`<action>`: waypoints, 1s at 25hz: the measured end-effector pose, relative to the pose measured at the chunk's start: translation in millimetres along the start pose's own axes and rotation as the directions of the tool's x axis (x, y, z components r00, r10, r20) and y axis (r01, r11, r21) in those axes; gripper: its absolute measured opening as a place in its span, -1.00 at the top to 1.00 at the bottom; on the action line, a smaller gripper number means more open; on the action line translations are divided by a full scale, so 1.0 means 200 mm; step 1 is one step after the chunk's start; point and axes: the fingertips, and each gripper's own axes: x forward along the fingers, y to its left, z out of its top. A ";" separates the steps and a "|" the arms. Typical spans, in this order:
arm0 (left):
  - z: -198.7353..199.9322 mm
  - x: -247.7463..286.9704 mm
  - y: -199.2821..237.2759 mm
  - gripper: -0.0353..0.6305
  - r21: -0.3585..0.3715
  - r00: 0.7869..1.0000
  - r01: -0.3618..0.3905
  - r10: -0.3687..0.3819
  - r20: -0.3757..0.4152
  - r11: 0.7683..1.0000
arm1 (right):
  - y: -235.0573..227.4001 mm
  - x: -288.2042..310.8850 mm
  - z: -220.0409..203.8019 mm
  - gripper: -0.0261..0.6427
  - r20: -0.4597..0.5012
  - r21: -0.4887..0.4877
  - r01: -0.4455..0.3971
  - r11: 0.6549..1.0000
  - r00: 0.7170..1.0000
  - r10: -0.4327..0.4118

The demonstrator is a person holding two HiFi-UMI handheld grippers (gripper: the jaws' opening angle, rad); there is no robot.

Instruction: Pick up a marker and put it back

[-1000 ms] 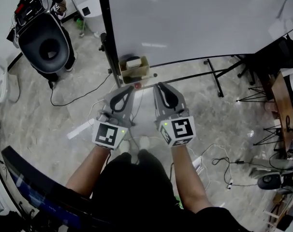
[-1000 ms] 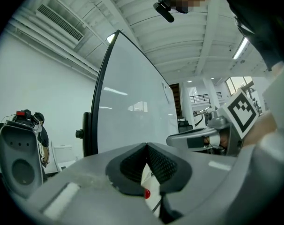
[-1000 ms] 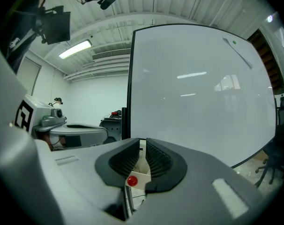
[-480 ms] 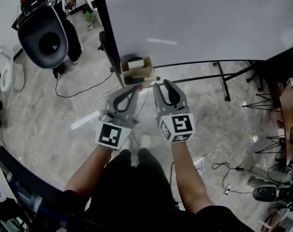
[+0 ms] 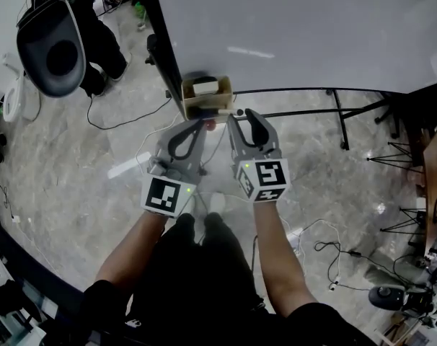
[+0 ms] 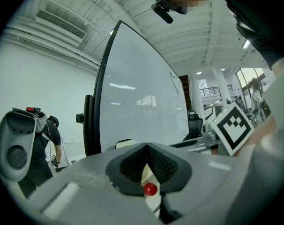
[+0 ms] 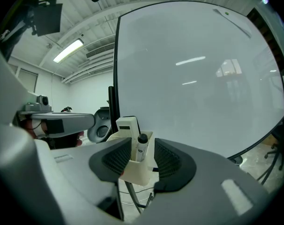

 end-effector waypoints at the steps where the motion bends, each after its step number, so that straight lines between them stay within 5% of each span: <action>1: 0.00 0.00 0.00 0.88 -0.001 1.000 -0.004 0.004 0.000 1.000 | 0.00 0.00 0.00 0.44 0.002 0.004 -0.003 1.000 1.000 0.003; 25: 0.01 -0.11 0.08 0.88 0.002 0.996 -0.089 0.089 0.010 0.996 | 0.03 0.05 0.03 0.69 0.041 0.015 0.000 1.000 0.999 -0.001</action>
